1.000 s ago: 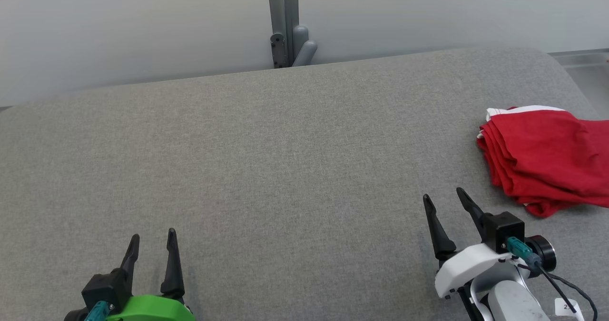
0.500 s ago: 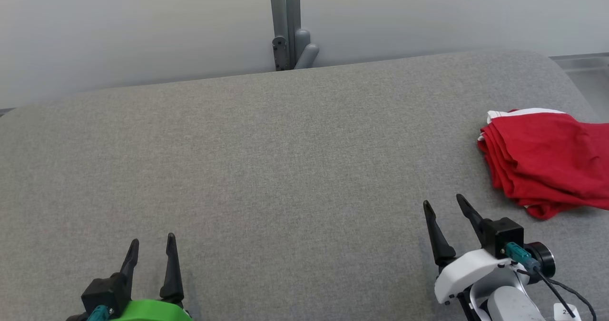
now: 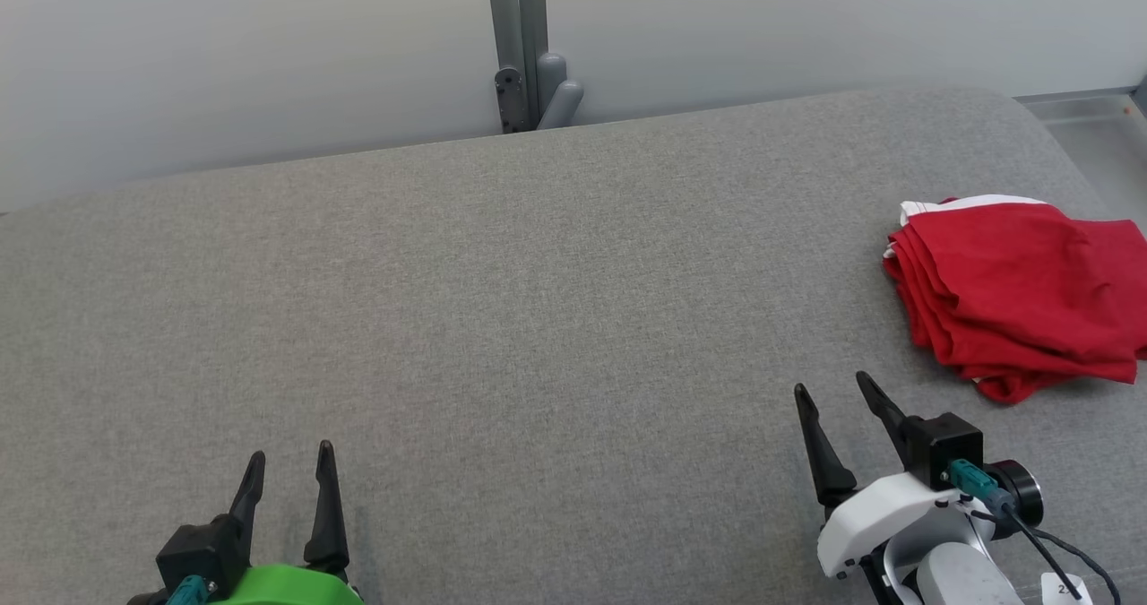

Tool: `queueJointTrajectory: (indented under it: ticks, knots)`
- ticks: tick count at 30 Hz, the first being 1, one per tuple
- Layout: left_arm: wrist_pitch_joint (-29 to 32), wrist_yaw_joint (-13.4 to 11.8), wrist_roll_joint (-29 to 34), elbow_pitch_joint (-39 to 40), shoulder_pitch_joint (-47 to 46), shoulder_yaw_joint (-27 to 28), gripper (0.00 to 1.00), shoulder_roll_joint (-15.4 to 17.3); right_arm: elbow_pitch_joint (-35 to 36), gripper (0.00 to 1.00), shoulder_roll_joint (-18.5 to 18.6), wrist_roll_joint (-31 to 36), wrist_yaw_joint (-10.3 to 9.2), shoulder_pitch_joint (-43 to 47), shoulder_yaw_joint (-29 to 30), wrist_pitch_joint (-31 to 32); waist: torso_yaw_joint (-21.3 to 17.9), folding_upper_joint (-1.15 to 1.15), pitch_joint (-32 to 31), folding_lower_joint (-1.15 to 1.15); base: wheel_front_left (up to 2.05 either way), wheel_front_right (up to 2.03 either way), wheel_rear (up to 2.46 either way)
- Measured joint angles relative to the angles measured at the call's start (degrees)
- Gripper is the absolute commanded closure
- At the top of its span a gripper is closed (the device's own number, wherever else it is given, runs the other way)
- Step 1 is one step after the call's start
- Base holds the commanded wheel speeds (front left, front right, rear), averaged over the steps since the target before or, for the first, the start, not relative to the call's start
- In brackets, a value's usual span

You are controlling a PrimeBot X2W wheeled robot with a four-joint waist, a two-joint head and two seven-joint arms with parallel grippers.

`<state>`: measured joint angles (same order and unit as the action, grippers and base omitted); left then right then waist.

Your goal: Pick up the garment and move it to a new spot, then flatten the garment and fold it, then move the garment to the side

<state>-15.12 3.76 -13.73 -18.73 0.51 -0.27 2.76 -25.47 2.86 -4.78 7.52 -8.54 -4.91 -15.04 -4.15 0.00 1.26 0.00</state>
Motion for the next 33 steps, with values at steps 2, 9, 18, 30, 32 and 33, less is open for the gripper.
queueJointTrajectory:
  ticks: [2,9,18,30,32,33]
  knots:
    - [0.00,0.03,-0.24,-0.11,0.01,-0.04,0.00,0.00,-0.09,0.00,-0.01,-0.07,0.00,0.00,-0.13,0.00,-0.04,0.00,0.06,0.00,0.00,0.00,0.00]
    - [0.01,0.54,-0.49,-1.81,0.36,-0.11,1.00,-0.29,-1.68,1.00,-0.25,-0.25,0.01,0.98,-0.58,0.14,-0.09,0.00,0.14,0.00,0.00,0.00,0.00]
    - [2.83,0.73,-9.22,-2.25,0.34,0.58,1.00,-0.37,-1.44,1.00,-0.33,-10.07,0.01,1.72,0.82,2.91,0.22,0.00,0.05,0.00,0.00,0.00,0.00]
    - [5.76,1.24,-20.53,-1.11,-0.07,1.55,1.00,-0.37,0.75,1.00,-0.32,-22.83,0.01,1.73,2.47,5.95,0.62,0.00,-0.07,0.00,0.00,0.00,0.00]
    - [6.09,1.27,-22.47,-0.91,-0.25,1.72,1.00,-0.36,1.04,1.00,-0.32,-24.66,0.01,1.73,2.71,6.42,0.69,0.00,-0.09,0.00,0.00,0.00,0.00]
    - [6.45,1.27,-23.20,-0.74,-0.34,1.79,1.00,-0.36,1.19,1.00,-0.32,-25.68,0.01,1.73,2.85,6.60,0.72,0.00,-0.09,0.00,0.00,0.00,0.00]
